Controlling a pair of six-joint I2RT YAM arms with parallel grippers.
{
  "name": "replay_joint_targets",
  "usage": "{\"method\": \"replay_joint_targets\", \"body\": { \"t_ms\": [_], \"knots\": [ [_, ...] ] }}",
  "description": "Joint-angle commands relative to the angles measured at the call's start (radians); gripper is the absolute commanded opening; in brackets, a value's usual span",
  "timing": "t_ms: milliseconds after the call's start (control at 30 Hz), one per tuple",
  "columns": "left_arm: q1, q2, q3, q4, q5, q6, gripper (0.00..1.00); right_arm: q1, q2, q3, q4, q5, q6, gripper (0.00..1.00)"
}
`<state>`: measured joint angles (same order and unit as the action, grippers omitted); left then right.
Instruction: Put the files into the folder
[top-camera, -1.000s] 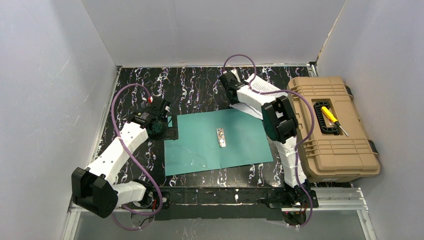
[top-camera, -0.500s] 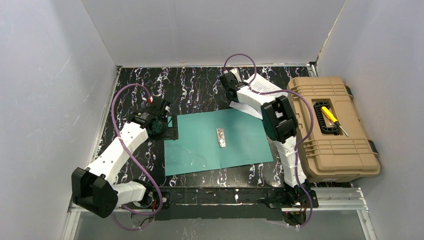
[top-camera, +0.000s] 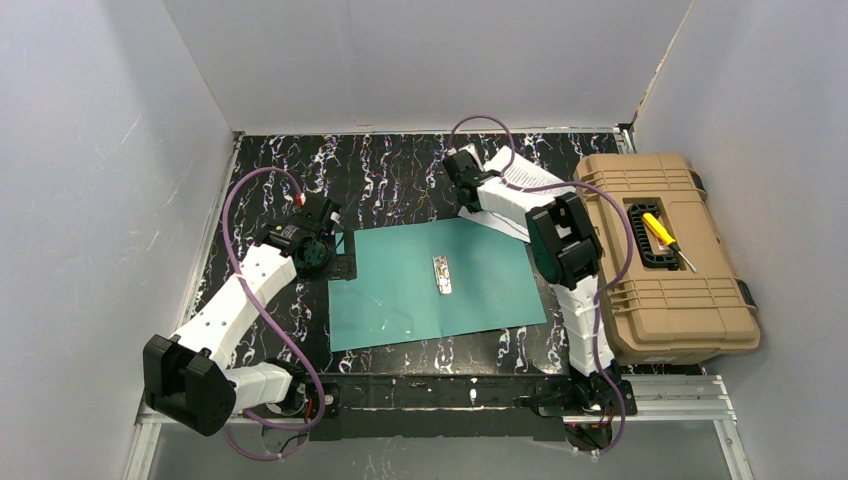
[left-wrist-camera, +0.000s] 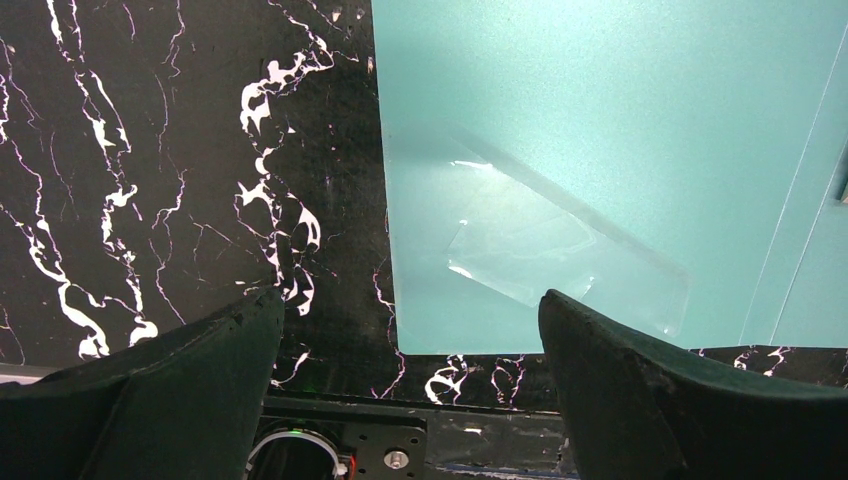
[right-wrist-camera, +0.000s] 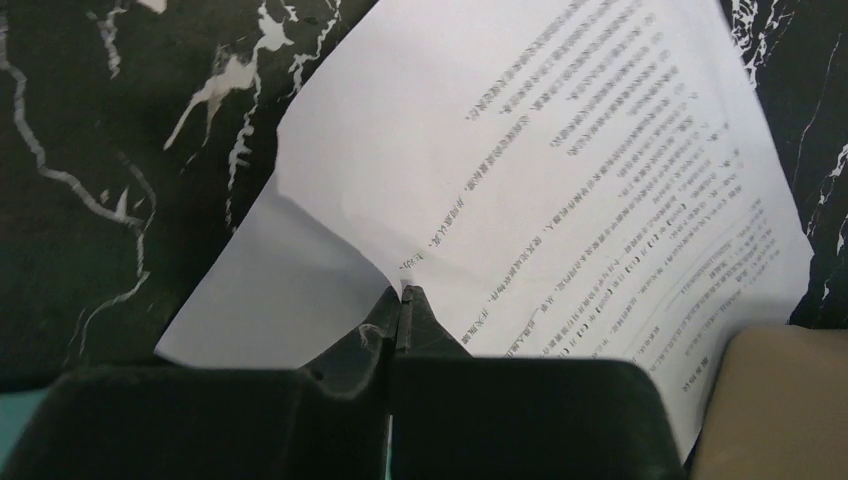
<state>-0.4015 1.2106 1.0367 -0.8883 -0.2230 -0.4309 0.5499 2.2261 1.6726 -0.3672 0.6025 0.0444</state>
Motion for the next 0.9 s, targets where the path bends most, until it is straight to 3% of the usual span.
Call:
{"method": "replay_joint_targets", "body": {
  "t_ms": [0,267,533,867],
  "knots": [
    [0.003,-0.026,-0.011,-0.009,-0.028,-0.005,0.98,0.006,-0.174,-0.055,0.048,-0.109,0.002,0.01],
    [0.003,-0.065,-0.016,-0.006,-0.036,-0.023,0.98,0.070,-0.358,-0.178,0.059,-0.145,-0.017,0.01],
    [0.004,-0.080,-0.020,0.001,-0.025,-0.036,0.98,0.136,-0.537,-0.304,0.079,-0.291,-0.034,0.01],
    [0.008,-0.104,-0.026,0.048,0.098,-0.056,0.98,0.230,-0.762,-0.450,0.118,-0.482,-0.111,0.01]
  ]
}}
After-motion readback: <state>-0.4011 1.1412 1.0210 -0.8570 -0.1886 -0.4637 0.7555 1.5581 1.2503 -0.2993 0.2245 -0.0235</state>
